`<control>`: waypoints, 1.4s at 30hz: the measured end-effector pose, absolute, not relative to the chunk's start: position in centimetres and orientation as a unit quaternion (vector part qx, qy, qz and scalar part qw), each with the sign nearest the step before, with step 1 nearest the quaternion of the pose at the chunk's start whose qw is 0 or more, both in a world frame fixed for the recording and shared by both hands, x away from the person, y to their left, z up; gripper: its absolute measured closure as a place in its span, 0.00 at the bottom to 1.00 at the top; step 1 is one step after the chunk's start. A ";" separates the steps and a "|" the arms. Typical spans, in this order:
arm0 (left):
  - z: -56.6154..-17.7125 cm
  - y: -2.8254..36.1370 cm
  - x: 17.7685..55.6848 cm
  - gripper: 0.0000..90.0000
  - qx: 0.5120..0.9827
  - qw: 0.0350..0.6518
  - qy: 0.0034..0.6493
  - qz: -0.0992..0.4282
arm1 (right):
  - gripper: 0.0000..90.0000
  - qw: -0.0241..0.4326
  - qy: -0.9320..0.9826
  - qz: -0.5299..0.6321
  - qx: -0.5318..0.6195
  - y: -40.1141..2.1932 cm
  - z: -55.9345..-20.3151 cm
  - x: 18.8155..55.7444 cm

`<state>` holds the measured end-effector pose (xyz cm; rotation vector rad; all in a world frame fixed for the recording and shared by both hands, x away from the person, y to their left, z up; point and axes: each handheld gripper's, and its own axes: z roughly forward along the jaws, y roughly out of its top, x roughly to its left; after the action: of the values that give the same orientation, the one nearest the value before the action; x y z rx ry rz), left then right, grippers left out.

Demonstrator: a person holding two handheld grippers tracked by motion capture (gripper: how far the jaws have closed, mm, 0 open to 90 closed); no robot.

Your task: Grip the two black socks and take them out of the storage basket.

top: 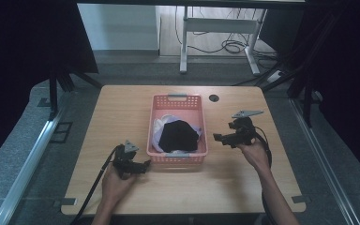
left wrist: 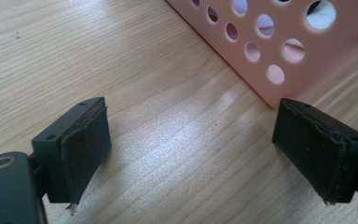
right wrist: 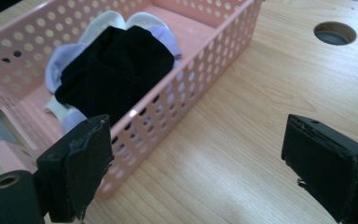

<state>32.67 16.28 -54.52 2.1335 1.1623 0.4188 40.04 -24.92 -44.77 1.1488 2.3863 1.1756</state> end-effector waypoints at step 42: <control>-54.5 16.3 32.7 0.12 0.816 0.332 0.445 0.160 | 0.32 0.029 0.889 0.358 0.284 -12.1 -43.8 43.7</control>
<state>32.67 16.28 -54.53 2.1324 1.1620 0.4189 43.71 -12.10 -43.82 0.8749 2.7439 1.1032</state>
